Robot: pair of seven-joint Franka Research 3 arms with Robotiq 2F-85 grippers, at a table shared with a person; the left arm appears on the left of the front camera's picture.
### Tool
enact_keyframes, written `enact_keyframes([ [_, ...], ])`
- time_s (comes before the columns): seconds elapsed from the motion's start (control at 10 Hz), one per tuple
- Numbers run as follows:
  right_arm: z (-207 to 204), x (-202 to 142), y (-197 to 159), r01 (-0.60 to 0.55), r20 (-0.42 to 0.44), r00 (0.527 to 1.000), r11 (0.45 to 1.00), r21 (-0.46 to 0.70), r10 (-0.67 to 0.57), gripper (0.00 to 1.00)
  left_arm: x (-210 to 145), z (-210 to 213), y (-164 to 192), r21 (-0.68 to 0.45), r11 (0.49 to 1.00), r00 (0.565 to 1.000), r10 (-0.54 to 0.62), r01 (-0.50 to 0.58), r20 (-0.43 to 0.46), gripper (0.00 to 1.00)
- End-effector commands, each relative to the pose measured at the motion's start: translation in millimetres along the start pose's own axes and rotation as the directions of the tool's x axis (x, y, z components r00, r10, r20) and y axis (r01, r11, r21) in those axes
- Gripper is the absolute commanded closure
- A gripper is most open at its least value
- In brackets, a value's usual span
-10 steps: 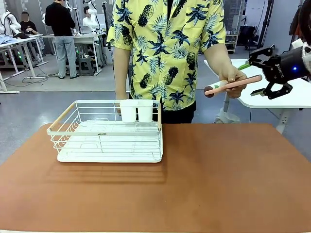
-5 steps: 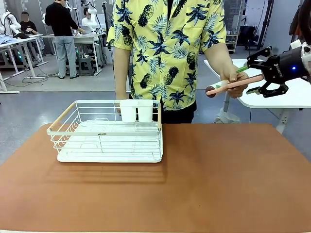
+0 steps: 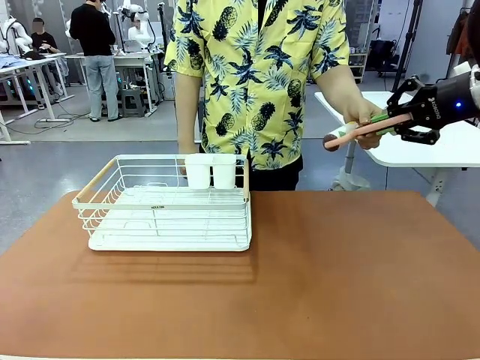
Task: Clean the table.
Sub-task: Pick up the Lint Roller when the human hands it over, then clean the table with the Lint Roller when the human lifts the Dish drying rack.
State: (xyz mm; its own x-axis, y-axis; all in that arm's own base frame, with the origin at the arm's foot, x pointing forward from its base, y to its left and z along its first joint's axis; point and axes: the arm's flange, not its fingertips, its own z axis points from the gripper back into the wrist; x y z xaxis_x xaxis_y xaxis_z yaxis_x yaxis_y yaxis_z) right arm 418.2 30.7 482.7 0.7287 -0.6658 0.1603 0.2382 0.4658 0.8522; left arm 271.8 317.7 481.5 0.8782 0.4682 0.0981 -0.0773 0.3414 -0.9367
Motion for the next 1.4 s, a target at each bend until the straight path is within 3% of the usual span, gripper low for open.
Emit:
enact_keyframes([
  [0.0,-2.4,1.5,-3.2,0.004,-0.008,1.0,1.0,0.026,-0.004,0.96,-2.9,1.1,1.2,-0.009,1.0,1.0,-0.015,0.015,0.006,0.0],
  [0.1,-2.3,2.0,-3.9,0.005,-0.007,1.0,1.0,0.027,-0.005,1.0,-2.9,1.1,1.2,-0.009,1.0,1.0,-0.015,0.015,0.006,0.0],
  [1.3,0.8,1.6,-1.5,0.006,-0.001,1.0,1.0,0.002,-0.006,1.0,-2.9,1.1,1.2,-0.009,1.0,1.0,-0.015,0.015,0.006,0.0],
])
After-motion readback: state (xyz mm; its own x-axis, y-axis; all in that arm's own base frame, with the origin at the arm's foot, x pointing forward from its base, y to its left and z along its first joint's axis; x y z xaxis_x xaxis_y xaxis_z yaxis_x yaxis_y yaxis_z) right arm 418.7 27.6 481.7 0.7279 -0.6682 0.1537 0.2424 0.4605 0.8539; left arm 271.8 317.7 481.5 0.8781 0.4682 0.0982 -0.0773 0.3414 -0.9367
